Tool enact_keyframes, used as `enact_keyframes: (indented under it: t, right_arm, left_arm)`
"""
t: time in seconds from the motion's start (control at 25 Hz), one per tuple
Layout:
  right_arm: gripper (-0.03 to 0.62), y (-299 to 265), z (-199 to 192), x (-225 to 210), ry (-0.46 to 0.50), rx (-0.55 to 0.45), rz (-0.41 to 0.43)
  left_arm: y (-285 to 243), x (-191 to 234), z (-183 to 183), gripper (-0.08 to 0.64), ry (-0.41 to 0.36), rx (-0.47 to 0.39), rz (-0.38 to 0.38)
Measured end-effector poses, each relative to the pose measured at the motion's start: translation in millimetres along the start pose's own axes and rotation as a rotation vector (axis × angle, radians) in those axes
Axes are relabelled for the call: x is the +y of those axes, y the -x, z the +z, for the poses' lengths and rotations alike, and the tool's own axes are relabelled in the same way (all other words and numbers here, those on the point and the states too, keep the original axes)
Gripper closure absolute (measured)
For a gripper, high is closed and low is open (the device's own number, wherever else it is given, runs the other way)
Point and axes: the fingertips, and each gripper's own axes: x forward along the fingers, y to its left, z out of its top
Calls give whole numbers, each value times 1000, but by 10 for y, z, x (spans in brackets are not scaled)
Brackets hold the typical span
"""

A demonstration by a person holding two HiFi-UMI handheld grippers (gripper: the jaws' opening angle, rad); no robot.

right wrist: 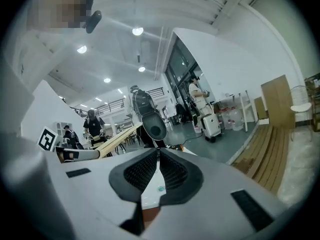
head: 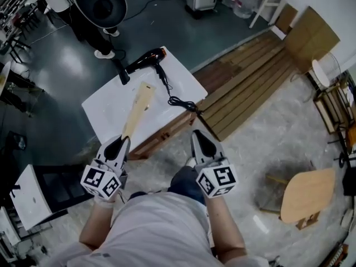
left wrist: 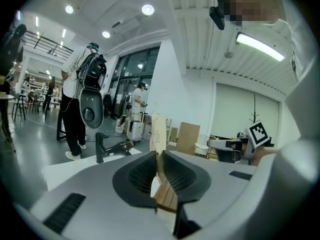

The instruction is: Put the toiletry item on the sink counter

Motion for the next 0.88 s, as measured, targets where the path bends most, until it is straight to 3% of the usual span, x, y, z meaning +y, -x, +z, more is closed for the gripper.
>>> enact_keyframes:
  t: [0.52, 0.88]
  right_arm:
    - [565, -660, 545, -903, -2, 46, 174]
    - [565, -992, 673, -1069, 4, 71, 248]
  left_arm:
    - [-1072, -96, 294, 506, -26, 38, 141]
    - [-1320, 23, 306, 506, -35, 77, 195]
